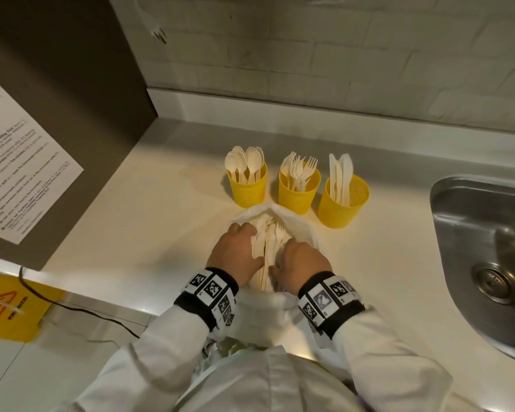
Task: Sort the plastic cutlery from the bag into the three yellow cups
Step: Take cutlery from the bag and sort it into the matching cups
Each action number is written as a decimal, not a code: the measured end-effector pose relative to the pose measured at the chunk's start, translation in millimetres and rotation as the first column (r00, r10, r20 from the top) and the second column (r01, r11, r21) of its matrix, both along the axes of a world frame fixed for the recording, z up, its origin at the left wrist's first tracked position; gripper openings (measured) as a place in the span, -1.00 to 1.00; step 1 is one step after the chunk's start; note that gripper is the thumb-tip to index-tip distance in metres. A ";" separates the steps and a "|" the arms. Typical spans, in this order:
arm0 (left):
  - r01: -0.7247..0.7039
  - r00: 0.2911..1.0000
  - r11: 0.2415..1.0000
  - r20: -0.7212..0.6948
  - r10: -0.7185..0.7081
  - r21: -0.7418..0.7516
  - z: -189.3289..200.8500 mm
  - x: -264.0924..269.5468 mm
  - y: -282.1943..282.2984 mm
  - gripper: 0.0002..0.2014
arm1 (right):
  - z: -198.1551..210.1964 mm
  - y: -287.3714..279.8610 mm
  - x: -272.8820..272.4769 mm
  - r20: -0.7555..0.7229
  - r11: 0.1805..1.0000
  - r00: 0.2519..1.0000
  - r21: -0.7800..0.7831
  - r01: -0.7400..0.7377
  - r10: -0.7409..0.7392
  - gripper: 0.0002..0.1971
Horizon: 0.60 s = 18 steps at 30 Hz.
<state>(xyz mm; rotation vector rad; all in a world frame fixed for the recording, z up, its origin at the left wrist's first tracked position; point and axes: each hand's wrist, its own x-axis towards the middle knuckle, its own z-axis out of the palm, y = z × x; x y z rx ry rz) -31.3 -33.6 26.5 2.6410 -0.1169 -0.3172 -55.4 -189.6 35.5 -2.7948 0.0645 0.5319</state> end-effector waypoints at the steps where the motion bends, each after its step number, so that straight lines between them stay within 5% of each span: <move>1: -0.005 1.000 0.998 0.006 0.006 -0.070 -0.1 -0.7 -0.7 -0.39 | -0.6 -1.2 0.0 -0.010 1.000 1.000 0.021 0.017 -0.017 -0.52; 4: -0.092 0.993 0.984 0.059 0.102 -0.153 -2.6 1.4 -0.5 -0.31 | -2.9 -7.9 1.5 -0.052 0.990 0.996 0.112 0.083 -0.077 -0.60; 8: -0.121 0.993 0.993 0.008 0.120 0.006 -7.4 11.0 0.7 -0.35 | -5.7 -9.8 1.1 0.002 0.986 0.994 0.125 0.108 -0.109 -0.67; 18: -0.160 0.985 0.980 -0.039 0.166 0.121 -18.7 21.3 -5.4 -0.31 | -7.3 -4.7 6.3 0.084 0.973 0.985 0.188 0.134 -0.152 -0.64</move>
